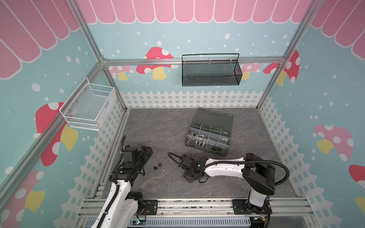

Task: Sort the screws and nuts into containers
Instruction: 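Lower the right gripper around one black hex nut and close it, then lift the black hex nut with the right gripper and carry it to the organizer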

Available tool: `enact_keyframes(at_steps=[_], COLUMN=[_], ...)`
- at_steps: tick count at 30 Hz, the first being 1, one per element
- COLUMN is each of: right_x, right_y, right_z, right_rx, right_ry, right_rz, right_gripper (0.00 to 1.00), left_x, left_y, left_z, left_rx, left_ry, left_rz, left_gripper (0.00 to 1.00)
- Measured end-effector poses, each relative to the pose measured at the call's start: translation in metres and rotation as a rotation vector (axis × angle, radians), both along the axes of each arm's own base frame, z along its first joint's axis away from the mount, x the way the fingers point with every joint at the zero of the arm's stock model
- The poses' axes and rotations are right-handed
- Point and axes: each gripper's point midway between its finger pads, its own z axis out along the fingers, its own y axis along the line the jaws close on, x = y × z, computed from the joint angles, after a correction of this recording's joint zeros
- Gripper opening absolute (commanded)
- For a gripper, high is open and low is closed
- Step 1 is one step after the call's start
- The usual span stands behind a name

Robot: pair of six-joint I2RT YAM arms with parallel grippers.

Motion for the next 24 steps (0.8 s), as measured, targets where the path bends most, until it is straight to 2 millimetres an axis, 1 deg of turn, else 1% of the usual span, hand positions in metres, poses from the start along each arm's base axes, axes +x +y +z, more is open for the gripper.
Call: enact_keyframes(at_steps=[3, 10, 15, 21, 24], right_x=[-0.0014, -0.0003, 0.0000, 0.0003, 0.0010], right_y=[0.0016, 0.0007, 0.0005, -0.0003, -0.0045], right_z=[0.0001, -0.0001, -0.0001, 0.0004, 0.0005], right_rx=[0.007, 0.008, 0.009, 0.019, 0.018], right_ry=[0.009, 0.012, 0.013, 0.012, 0.011], right_rz=[0.005, -0.002, -0.010, -0.021, -0.032], right_gripper=[0.26, 0.10, 0.00, 0.00, 0.00], left_x=[0.0000, 0.0000, 0.0000, 0.0001, 0.0001], left_y=[0.0000, 0.0002, 0.0000, -0.0001, -0.0001], left_z=[-0.0001, -0.0049, -0.0090, -0.0087, -0.0077], left_rx=[0.000, 0.001, 0.000, 0.000, 0.000], left_ry=[0.000, 0.021, 0.038, 0.037, 0.033], left_rz=[0.000, 0.001, 0.000, -0.001, -0.001], left_gripper=[1.00, 1.00, 1.00, 1.00, 1.00])
